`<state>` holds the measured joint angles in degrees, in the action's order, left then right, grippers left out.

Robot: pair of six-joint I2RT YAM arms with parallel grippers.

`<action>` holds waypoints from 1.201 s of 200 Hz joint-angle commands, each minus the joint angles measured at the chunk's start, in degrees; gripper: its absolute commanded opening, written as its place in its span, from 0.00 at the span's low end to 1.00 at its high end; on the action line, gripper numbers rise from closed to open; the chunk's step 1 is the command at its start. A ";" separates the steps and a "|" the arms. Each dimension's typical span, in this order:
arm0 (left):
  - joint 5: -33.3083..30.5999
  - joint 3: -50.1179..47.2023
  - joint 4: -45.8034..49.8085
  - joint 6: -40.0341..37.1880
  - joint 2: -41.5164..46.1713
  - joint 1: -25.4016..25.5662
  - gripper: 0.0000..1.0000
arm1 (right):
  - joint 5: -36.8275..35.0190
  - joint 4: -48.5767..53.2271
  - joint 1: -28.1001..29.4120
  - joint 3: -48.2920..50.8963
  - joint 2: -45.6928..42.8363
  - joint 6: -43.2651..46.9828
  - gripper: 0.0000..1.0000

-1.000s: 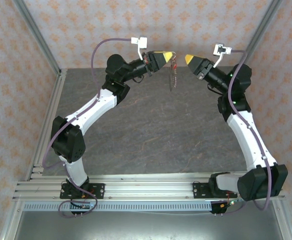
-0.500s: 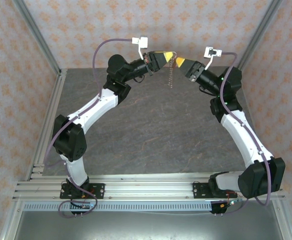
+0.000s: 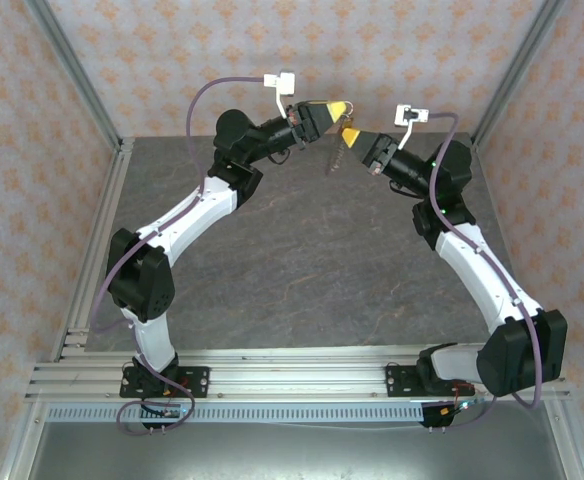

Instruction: Put the keys on the keyring

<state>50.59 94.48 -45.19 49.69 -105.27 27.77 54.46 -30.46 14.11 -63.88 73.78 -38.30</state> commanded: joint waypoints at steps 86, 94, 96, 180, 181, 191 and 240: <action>0.62 2.46 -4.04 0.79 0.33 0.79 0.00 | -1.72 2.46 -4.29 -0.46 -4.30 4.76 0.50; 0.65 2.47 -4.03 0.87 0.33 0.79 0.00 | -1.11 2.11 -4.27 -1.15 -3.75 4.37 0.50; 0.65 2.47 -4.03 0.85 0.33 0.79 0.00 | -0.93 1.79 -4.27 -1.27 -3.56 4.16 0.50; 0.74 2.38 -3.86 0.84 0.51 1.06 0.00 | 3.46 -2.67 -1.42 -4.33 1.55 1.21 0.51; 0.74 2.38 -3.86 0.84 0.51 1.06 0.00 | 3.46 -2.68 -1.44 -4.33 1.59 1.21 0.51; 0.74 2.46 -3.85 0.77 0.51 0.98 0.00 | 3.62 -2.81 -1.24 -4.35 1.57 1.21 0.50; 0.56 2.55 -3.59 0.70 0.33 1.05 0.00 | 3.34 -2.85 -1.12 -3.11 0.28 1.38 0.27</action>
<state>50.61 94.74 -45.52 50.09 -105.27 28.42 56.86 -29.87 12.78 -65.91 75.40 -37.41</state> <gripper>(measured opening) 0.049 0.341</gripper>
